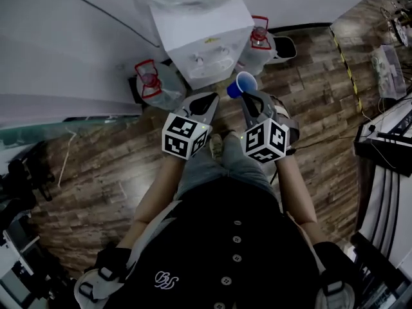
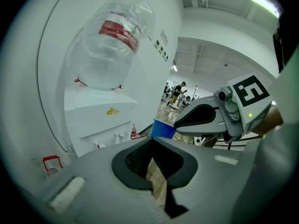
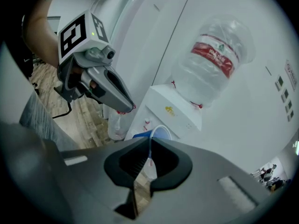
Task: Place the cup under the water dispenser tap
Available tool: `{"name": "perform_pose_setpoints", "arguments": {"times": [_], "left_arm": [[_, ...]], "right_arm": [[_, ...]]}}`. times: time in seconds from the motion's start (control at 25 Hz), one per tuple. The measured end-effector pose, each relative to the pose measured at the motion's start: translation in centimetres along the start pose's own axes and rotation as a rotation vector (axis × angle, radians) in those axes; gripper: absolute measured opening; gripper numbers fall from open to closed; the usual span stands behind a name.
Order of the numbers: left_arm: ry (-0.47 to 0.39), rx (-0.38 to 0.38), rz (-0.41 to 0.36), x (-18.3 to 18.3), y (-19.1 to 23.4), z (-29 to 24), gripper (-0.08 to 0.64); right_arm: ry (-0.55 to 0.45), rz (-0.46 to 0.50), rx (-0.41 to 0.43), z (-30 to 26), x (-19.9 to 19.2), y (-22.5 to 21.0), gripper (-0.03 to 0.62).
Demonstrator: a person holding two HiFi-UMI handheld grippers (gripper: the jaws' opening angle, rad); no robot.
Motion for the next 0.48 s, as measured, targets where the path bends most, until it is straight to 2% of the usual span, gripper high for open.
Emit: {"name": "perform_pose_setpoints", "arguments": {"times": [0.28,0.48], "left_arm": [[0.024,0.014,0.045,-0.7,0.6,-1.8,0.003],[-0.003,0.008,0.09,-1.3,1.2,-3.4,0.003]], "right_arm": [[0.024,0.003,0.058,-2.3,-2.0,-0.4,0.018],[0.016,0.018,0.089,-4.0,-3.0,-1.1,0.018]]}}
Point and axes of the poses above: the fingertips, and each gripper's own axes: z backward along the fingers, y to its left, x out of its top, the point moved 8 cm from there along z, backward along the fingers, and after that the axes turned 6 degrees about z, right-handed, at the moved point
